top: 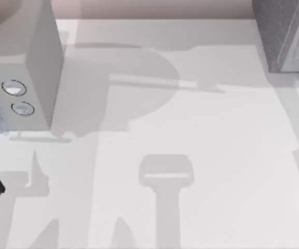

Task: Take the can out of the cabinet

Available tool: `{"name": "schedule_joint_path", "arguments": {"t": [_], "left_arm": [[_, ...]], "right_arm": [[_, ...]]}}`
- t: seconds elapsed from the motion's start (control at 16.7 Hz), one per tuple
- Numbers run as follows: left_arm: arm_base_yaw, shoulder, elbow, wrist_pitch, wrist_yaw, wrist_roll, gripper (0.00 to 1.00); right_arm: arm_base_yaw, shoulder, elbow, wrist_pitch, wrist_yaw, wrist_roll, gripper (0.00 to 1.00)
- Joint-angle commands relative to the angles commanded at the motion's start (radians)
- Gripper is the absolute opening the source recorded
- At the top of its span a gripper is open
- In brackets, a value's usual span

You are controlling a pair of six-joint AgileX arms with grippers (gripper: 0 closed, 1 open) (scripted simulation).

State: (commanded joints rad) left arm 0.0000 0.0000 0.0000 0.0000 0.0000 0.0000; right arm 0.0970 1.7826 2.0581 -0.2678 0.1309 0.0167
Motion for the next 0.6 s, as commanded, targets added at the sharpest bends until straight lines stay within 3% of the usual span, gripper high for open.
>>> {"name": "schedule_joint_path", "arguments": {"t": [0.24,0.6], "left_arm": [[0.0,0.0,0.0,0.0,0.0,0.0,1.0],[0.0,0.0,0.0,0.0,0.0,0.0,1.0]], "right_arm": [[0.0,0.003,0.003,0.0,0.0,0.0,1.0],[0.0,0.003,0.003,0.0,0.0,0.0,0.55]]}}
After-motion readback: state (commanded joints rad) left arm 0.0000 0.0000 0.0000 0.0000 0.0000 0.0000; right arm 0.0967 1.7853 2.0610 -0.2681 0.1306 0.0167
